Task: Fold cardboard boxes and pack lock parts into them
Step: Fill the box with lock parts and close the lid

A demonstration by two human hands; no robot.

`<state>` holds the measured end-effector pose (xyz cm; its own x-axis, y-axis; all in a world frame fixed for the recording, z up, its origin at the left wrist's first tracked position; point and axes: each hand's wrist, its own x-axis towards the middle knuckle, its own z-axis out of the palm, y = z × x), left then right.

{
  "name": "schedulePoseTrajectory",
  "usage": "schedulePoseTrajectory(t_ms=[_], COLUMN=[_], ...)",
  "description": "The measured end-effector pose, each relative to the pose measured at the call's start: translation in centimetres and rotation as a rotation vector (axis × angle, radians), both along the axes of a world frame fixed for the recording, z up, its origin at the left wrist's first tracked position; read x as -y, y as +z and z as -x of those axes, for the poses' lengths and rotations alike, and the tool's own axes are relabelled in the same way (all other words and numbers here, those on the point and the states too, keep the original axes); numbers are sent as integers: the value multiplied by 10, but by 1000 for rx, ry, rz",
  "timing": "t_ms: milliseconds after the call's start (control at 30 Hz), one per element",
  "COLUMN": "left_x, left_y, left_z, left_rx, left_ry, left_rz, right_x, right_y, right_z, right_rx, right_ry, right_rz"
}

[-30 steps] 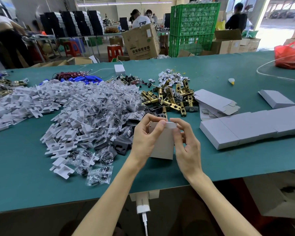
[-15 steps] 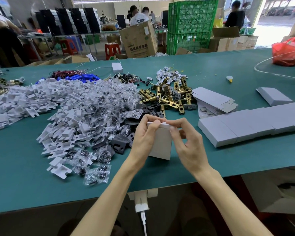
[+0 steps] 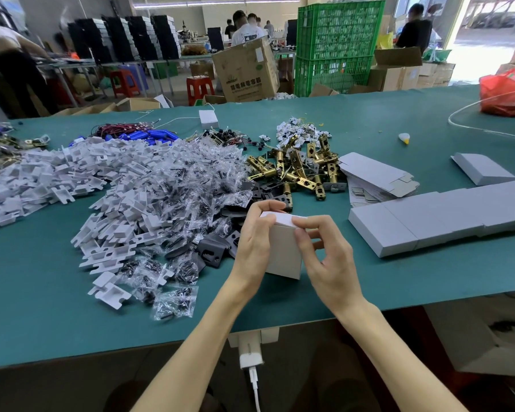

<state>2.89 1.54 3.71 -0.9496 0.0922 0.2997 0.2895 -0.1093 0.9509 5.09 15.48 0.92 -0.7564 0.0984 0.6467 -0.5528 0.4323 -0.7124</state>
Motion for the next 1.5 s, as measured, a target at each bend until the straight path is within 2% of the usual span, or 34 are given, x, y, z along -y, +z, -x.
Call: schedulePoseTrajectory(t_ms=[667, 833, 1100, 1233, 1333, 1433, 1500], left_x=[1, 3, 4, 12, 16, 17, 17], left_y=[-7, -6, -23, -29, -30, -27, -27], left_z=[3, 4, -2, 0, 0, -1, 0], left_rx=[49, 48, 178, 225, 247, 255, 310], left_ry=[19, 26, -50, -58, -67, -38, -75], left_rz=[-34, 26, 70, -46, -132, -148, -199], right_x=[7, 9, 18, 31, 42, 52, 50], right_y=[0, 0, 9, 17, 18, 15, 14], right_z=[-6, -8, 1, -6, -14, -18, -16], right_rx=[48, 63, 112, 122, 147, 298, 404], right_ry=[-65, -79, -155, -227, -279, -286, -287], right_rz=[30, 30, 21, -100, -401, -708, -737])
